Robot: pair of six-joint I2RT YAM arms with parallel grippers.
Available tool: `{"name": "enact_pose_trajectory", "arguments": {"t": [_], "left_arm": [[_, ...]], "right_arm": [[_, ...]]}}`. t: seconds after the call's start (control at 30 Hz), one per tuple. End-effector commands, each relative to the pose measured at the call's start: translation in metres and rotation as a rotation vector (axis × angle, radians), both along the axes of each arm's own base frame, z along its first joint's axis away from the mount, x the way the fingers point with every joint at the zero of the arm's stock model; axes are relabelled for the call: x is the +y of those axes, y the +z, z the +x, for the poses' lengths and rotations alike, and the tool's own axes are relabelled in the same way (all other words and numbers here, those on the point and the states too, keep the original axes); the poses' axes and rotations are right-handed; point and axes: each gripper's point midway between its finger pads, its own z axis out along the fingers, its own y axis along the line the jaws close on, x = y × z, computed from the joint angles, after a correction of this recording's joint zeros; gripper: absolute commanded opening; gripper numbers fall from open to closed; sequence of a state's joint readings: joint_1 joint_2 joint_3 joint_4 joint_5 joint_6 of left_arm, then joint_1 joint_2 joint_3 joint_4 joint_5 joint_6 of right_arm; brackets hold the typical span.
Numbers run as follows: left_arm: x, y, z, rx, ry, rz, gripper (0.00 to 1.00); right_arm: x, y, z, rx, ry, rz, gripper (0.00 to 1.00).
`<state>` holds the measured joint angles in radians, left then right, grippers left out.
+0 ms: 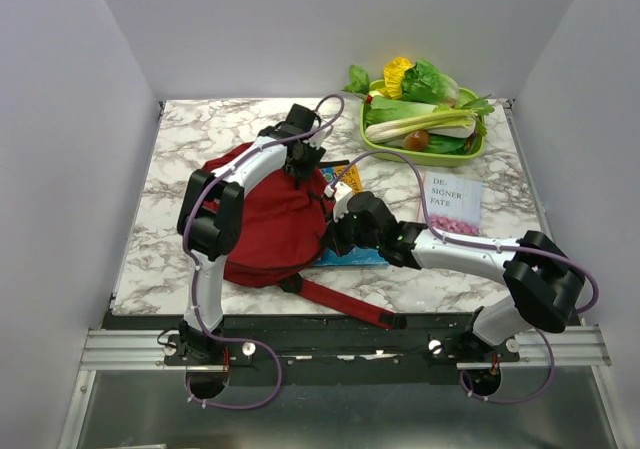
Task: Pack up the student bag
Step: Unzip the student bag at the center of the board.
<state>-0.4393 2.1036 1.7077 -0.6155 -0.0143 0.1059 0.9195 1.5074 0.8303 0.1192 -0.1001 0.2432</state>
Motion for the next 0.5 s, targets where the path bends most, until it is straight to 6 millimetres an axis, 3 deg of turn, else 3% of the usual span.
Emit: {"name": "enact_pose_trajectory", "arguments": {"t": [0.0,0.07,0.1,0.13,0.17,0.3,0.47], "left_arm": [[0.002,0.050,-0.016,-0.040,-0.027,-0.057,0.71],[0.005,0.067,-0.026,-0.041,-0.053,-0.067,0.79],[0.005,0.067,-0.034,-0.027,-0.074,-0.081,0.92],[0.006,0.082,-0.039,-0.050,-0.091,-0.099,0.96],[0.008,0.084,-0.046,-0.041,-0.106,-0.103,0.99],[0.012,0.098,-0.075,-0.025,-0.217,-0.151,0.99],[0.009,0.093,-0.109,0.027,-0.293,-0.224,0.99]], "right_arm": [[0.017,0.014,-0.007,0.007,0.052,0.065,0.01],[0.021,0.015,-0.010,0.008,0.068,0.066,0.04],[0.021,0.012,-0.012,0.017,0.073,0.052,0.05],[0.022,0.013,-0.011,0.015,0.072,0.051,0.07],[0.021,0.013,-0.010,0.012,0.070,0.049,0.08],[0.023,0.012,-0.011,0.013,0.088,0.040,0.20],[0.026,0.024,-0.010,-0.001,0.093,0.071,0.33]]}}
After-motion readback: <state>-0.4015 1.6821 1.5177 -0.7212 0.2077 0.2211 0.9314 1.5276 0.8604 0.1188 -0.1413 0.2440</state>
